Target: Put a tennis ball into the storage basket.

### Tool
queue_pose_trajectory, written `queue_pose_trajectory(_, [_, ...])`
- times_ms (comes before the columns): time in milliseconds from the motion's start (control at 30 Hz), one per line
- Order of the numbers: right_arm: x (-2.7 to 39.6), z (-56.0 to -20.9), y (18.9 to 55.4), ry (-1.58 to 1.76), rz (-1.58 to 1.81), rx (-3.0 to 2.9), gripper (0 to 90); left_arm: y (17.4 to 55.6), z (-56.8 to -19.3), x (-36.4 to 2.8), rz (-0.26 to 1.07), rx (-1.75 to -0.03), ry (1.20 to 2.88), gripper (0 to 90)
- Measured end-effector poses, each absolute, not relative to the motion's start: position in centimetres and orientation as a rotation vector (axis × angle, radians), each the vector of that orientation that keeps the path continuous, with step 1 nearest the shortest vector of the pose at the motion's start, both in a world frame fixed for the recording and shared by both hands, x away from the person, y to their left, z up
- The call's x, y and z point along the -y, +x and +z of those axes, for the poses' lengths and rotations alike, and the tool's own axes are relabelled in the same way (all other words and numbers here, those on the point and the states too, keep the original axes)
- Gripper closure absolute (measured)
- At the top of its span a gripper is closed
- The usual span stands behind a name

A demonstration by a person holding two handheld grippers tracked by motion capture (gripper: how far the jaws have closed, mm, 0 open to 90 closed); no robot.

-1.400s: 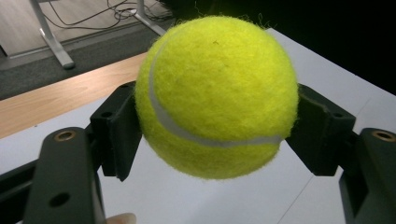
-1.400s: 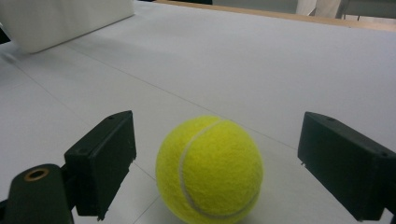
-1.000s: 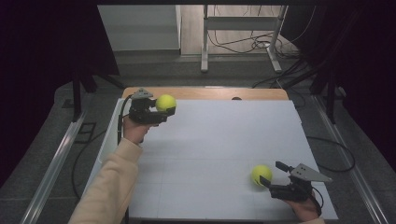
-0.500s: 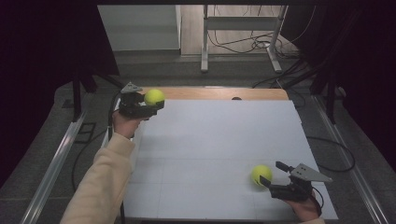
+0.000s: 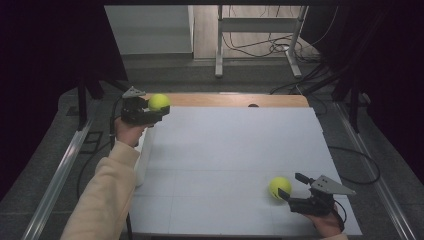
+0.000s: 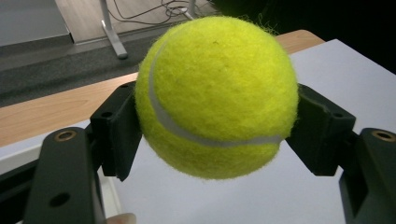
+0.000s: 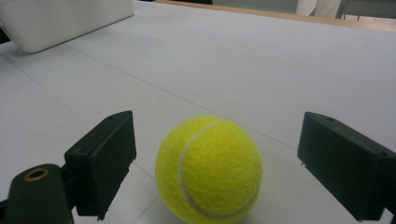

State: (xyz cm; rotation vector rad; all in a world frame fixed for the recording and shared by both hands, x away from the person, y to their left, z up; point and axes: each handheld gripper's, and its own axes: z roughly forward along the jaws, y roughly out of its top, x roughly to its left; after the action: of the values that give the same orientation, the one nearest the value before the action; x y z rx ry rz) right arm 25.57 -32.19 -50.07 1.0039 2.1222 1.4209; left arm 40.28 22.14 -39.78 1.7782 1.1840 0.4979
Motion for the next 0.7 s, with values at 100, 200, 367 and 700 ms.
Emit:
queue_pose_trajectory(100, [32.2,-50.1,25.6,1.005,1.421,-2.121,11.8,40.3,-39.8,-22.4,0.501,-1.192,1.773,26.8])
queue_pose_trajectory(200, [32.2,-50.1,25.6,1.005,1.421,-2.121,11.8,40.3,-39.7,-22.7,0.506,-1.2,1.772,26.8])
queue_pose_trajectory(367, [32.2,-50.0,25.6,1.003,1.422,-2.12,11.9,40.3,-39.6,-23.3,0.516,-1.216,1.77,26.7])
queue_pose_trajectory(700, [32.2,-50.0,25.6,1.003,1.421,-2.121,11.8,40.5,-39.8,-24.5,0.53,-1.256,1.762,26.8])
